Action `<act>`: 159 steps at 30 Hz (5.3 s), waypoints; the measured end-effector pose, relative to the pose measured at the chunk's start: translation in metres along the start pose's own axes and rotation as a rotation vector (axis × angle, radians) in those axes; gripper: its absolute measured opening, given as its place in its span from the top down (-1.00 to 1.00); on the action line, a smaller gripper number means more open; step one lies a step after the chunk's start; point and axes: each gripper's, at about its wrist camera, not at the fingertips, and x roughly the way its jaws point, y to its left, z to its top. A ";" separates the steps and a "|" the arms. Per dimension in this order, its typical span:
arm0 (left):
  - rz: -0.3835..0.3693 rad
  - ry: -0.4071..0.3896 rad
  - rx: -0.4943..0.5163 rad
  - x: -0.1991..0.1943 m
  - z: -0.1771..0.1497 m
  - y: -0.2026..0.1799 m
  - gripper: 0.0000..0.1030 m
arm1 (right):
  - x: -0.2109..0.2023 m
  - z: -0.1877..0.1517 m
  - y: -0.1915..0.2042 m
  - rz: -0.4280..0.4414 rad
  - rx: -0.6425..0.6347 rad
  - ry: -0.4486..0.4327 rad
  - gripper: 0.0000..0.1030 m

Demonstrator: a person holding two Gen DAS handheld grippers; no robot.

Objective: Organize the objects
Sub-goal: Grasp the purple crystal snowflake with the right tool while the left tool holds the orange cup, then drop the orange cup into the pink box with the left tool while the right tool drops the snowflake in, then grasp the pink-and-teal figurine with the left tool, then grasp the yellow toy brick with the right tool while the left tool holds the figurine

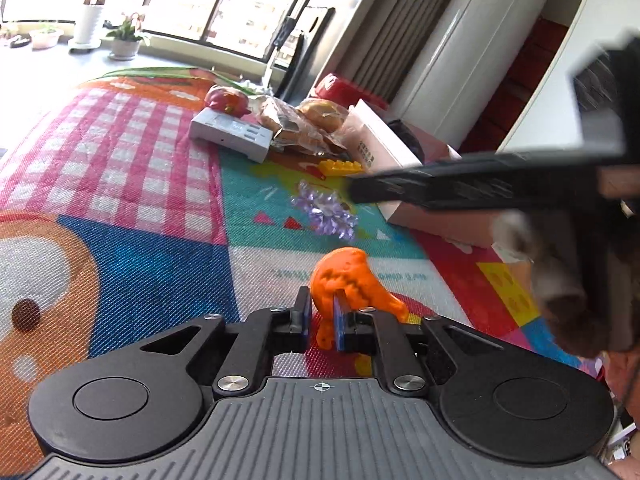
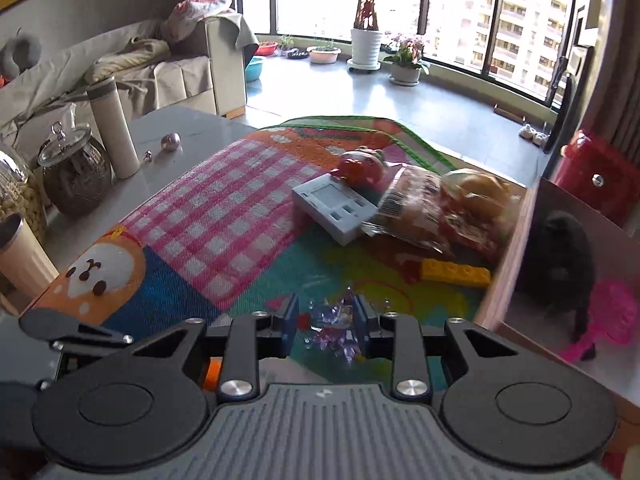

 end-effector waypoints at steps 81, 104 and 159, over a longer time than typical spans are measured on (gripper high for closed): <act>0.140 -0.104 0.183 0.056 0.078 -0.061 0.71 | -0.123 -0.029 -0.160 -0.387 0.364 -0.401 -0.83; 0.305 -0.177 0.007 0.073 0.153 0.018 0.71 | -0.048 -0.118 -0.138 -0.318 0.457 -0.247 -1.00; -0.055 -0.292 -0.423 0.023 0.092 0.085 0.36 | 0.204 0.161 -0.133 -0.485 0.240 0.288 0.35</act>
